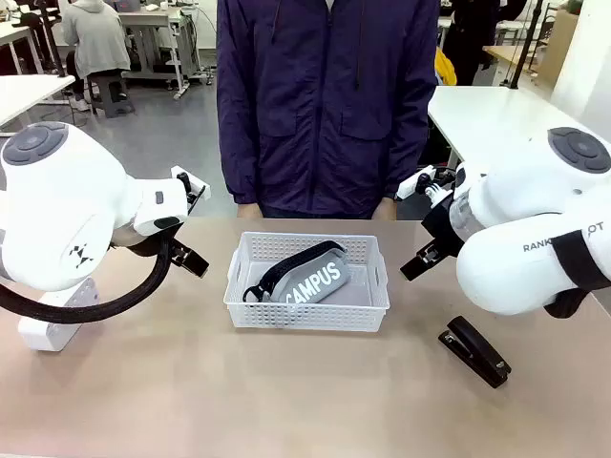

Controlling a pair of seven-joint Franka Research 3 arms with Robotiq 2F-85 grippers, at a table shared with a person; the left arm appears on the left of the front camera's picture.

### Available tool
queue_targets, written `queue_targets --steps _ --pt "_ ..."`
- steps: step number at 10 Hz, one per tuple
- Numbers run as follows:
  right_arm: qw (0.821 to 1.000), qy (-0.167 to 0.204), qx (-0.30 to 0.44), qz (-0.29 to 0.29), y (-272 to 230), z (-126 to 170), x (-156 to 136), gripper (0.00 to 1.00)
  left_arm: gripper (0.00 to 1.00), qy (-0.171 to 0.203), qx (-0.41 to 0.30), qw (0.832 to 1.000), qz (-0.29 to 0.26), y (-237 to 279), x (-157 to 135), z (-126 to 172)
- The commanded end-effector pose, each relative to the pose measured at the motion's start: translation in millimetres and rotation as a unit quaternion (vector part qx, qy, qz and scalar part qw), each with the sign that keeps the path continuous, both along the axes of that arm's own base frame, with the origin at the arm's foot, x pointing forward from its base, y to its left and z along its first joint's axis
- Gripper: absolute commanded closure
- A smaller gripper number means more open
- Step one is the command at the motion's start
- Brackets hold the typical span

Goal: Efficiently arrange items inside the basket to fit them all.
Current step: Pick up the Digital clock and place it inside the Organizing basket.

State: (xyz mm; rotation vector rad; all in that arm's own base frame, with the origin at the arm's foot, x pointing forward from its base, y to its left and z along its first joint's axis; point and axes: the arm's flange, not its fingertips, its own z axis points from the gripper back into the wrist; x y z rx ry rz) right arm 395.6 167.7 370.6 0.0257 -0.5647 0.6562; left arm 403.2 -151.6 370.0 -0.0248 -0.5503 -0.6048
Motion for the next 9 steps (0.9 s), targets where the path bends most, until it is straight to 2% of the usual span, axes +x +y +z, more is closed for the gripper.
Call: queue_targets --steps 1,9 --pt "1.0 0.0 0.0 0.0 0.0 0.0 0.0 0.0 0.0 0.0 0.0 1.0 0.0 0.0 0.0 0.1" --pt "1.0 0.0 0.0 0.0 0.0 0.0 0.0 0.0 0.0 0.0 0.0 1.0 0.0 0.0 0.0 0.1"
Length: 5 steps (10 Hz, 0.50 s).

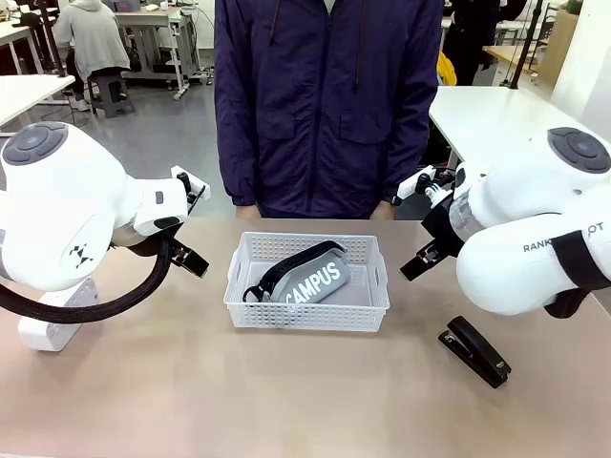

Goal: Efficiently arrange items inside the basket to fit them all.
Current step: Pick up the Digital clock and place it inside the Organizing basket.

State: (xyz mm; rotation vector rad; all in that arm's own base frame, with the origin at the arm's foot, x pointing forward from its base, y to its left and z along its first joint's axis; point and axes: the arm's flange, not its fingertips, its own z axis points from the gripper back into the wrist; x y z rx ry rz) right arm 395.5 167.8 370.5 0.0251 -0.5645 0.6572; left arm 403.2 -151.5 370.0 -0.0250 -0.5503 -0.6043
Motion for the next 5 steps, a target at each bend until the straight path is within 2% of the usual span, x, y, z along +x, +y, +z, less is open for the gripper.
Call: queue_targets --steps 1,5 --pt "1.0 0.0 0.0 0.0 -0.1 0.1 0.0 0.0 0.0 0.0 0.0 1.0 0.0 -0.1 0.0 0.1" --pt "1.0 0.0 0.0 0.0 -0.1 0.1 0.0 0.0 0.0 0.0 0.0 1.0 0.0 -0.1 0.0 0.1"
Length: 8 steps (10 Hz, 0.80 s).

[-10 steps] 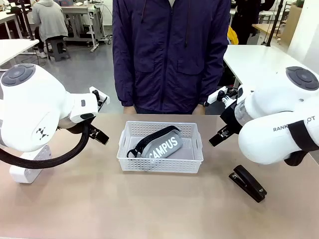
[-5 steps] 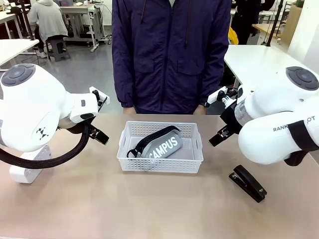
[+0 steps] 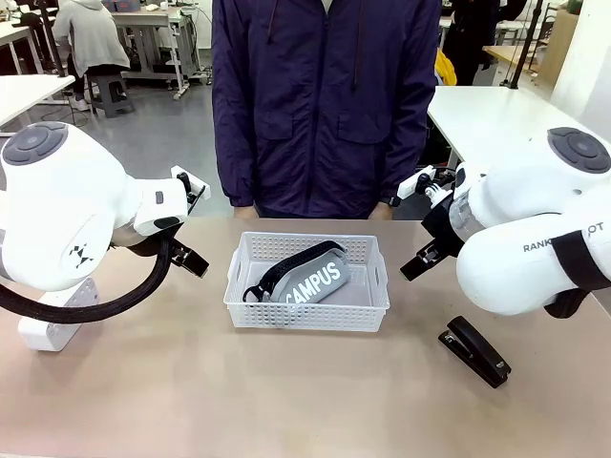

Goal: Efficiently arrange items inside the basket to fit them all.
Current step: Pick up the Digital clock and place it inside the Organizing basket.

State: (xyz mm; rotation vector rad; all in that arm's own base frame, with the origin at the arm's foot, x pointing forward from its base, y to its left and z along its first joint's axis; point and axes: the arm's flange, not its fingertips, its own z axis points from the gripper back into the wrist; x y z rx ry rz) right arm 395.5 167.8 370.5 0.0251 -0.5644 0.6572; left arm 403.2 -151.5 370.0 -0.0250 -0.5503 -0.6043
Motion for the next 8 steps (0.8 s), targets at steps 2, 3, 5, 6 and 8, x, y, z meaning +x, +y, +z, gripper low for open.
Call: queue_targets --steps 2,3,5,6,8 --pt "1.0 0.0 0.0 0.0 -0.1 0.2 0.0 0.0 0.0 0.0 0.0 1.0 0.0 -0.1 0.0 0.1" --pt "1.0 0.0 0.0 0.0 -0.1 0.2 0.0 0.0 0.0 0.0 0.0 1.0 0.0 -0.1 0.0 0.1" --pt "0.999 0.017 -0.023 0.016 1.6 -7.0 1.8 0.0 0.0 0.0 0.0 1.0 0.0 0.0 0.0 0.0" --pt "0.999 0.038 -0.021 0.02 3.0 -7.1 1.3 0.0 0.0 0.026 0.0 1.0 -0.012 -1.4 -1.6 -0.6" --pt "0.998 0.064 0.013 0.005 -11.7 18.3 -13.8 0.0 0.0 0.062 -0.043 0.997 -0.016 5.9 -16.1 22.1"
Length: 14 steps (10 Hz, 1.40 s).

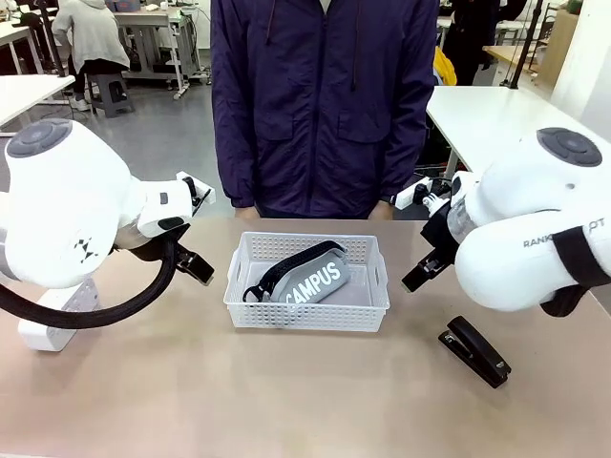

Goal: Efficiently arrange items inside the basket to fit them all.
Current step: Pick up the Digital clock and place it inside the Organizing basket.

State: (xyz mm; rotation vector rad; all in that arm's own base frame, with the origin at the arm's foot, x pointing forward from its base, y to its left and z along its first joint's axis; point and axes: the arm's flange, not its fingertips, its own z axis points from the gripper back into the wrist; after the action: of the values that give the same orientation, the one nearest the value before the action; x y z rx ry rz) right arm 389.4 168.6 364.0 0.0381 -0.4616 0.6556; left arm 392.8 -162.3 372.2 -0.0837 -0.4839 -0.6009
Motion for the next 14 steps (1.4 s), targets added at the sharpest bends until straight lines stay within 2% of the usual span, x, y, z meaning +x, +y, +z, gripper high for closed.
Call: queue_targets --steps 1,2,3,4,5,6,7,8,10,11,12,14 --pt "0.998 0.012 0.061 -0.001 -29.0 44.6 -21.5 0.0 0.0 0.046 -0.052 0.997 -0.013 23.4 -16.7 35.5" --pt "0.994 0.016 0.105 0.014 -46.3 63.8 -38.6 0.0 0.0 0.057 -0.054 0.997 -0.02 31.0 -29.7 51.5" --pt "0.986 0.028 0.161 0.019 -70.4 83.7 -56.3 0.0 0.0 0.07 -0.099 0.992 -0.03 43.2 -42.9 71.2" --pt "0.971 0.028 0.237 0.006 -97.7 105.0 -73.9 0.0 0.0 0.094 -0.146 0.985 -0.01 58.4 -55.6 91.7" --pt "0.952 0.056 0.292 -0.066 -120.3 124.8 -88.8 0.0 0.0 0.099 -0.192 0.974 0.071 74.6 -68.1 116.6" --pt "0.933 0.065 0.334 -0.115 -144.4 140.4 -103.5 0.0 0.0 0.09 -0.249 0.963 0.057 97.7 -85.4 141.1" --pt "0.906 0.074 0.388 -0.152 -175.5 153.3 -115.7 0.0 0.0 0.076 -0.299 0.947 0.088 125.9 -97.8 162.1" --pt "0.883 0.089 0.434 -0.153 -208.8 156.8 -125.2 0.0 0.0 0.086 -0.367 0.922 0.093 158.0 -106.9 174.0" --pt "0.839 0.094 0.509 -0.169 -286.9 145.2 -142.7 0.0 0.0 0.049 -0.459 0.876 0.137 233.7 -126.6 177.2" --pt "0.821 0.094 0.532 -0.185 -323.1 130.1 -154.8 0.0 0.0 0.038 -0.513 0.841 0.168 280.1 -135.6 167.8" --pt "0.798 0.092 0.562 -0.198 -351.1 115.8 -165.7 0.0 0.0 0.033 -0.55 0.815 0.178 313.0 -145.5 154.5" --pt "0.741 0.083 0.633 -0.21 -389.3 82.0 -180.9 0.0 0.0 0.029 -0.6 0.769 0.218 339.1 -154.7 122.5"
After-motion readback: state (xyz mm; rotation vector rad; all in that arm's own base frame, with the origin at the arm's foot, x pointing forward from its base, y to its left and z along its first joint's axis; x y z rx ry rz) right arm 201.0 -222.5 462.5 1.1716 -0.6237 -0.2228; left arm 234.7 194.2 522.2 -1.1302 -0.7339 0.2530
